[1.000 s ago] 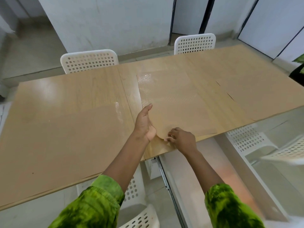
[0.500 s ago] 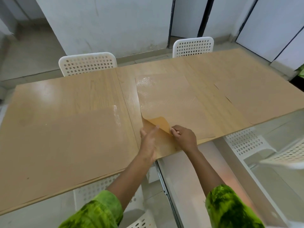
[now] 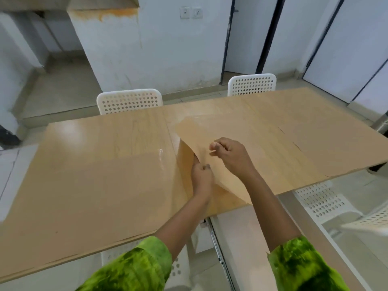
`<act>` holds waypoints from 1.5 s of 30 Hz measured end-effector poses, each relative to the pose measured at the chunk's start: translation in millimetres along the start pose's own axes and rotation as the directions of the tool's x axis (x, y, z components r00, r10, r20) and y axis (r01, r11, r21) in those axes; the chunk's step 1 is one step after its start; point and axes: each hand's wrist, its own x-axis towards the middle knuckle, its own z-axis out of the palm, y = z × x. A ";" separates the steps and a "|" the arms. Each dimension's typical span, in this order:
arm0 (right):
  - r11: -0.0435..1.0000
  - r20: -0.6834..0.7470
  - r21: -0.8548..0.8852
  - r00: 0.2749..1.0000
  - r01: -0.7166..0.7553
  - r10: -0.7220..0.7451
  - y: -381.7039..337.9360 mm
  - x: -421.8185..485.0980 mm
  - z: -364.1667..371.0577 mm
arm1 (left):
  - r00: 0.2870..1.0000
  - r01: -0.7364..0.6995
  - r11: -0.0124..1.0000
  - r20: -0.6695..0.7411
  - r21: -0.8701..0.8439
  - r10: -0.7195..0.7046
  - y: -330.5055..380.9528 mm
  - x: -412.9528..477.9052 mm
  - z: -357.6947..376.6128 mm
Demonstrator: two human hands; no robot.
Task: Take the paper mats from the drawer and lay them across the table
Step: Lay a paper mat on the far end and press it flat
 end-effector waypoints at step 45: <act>0.762 0.082 0.571 0.945 -0.305 0.317 -174.2 69.2 443.8 | 0.994 -0.085 0.972 -0.085 -0.218 0.068 113.3 155.2 -797.1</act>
